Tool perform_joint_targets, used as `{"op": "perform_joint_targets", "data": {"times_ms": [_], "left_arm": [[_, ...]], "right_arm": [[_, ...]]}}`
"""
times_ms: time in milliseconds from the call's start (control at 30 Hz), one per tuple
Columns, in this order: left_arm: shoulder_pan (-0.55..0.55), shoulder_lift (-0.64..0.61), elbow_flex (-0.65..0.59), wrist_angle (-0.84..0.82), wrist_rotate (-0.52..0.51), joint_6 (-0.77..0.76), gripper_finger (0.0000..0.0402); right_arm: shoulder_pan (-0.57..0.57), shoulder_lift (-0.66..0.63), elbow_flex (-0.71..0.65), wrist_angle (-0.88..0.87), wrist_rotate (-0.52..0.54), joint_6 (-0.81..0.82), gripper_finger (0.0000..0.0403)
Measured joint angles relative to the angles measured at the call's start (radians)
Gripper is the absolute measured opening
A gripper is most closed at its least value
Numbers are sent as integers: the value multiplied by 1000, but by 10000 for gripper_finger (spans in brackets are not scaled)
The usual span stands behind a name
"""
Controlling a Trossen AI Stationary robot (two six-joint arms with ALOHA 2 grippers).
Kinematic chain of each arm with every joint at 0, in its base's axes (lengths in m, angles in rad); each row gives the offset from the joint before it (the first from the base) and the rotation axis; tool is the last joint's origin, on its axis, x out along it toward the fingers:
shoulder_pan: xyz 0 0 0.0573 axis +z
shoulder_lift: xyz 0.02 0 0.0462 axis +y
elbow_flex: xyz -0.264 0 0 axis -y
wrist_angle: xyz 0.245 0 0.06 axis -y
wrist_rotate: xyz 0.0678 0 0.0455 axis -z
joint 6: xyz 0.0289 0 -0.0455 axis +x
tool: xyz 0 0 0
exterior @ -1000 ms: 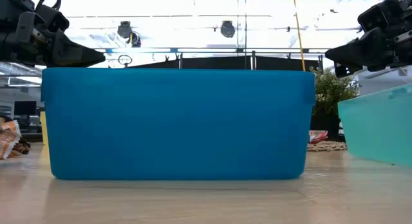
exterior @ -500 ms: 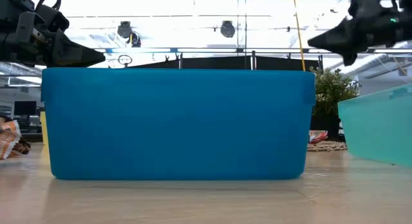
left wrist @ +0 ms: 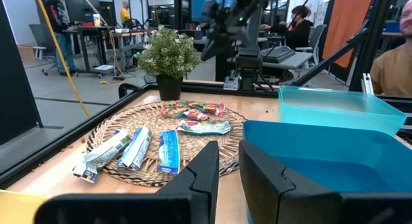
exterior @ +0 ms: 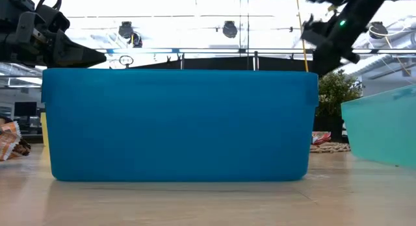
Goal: Pick and place Granola Bars by type
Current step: Put the red granola bar into the green bin
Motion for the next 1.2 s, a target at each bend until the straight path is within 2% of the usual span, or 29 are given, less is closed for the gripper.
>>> {"op": "perform_joint_targets", "data": {"times_ms": [100, 233, 433, 767, 1200], "left_arm": [[0, 0, 0, 0, 0, 0, 67], [0, 0, 0, 0, 0, 0, 67], [0, 0, 0, 1, 0, 0, 67], [0, 0, 0, 1, 0, 0, 67], [0, 0, 0, 1, 0, 0, 67]], "right_arm": [[-48, 68, 18, 4, -65, 1, 0], [-101, 128, 17, -24, -80, 35, 0], [-126, 178, 17, -42, -177, 75, 0], [-126, 229, 17, -13, -231, 78, 0], [-125, 330, 17, 32, -231, 71, 0]]}}
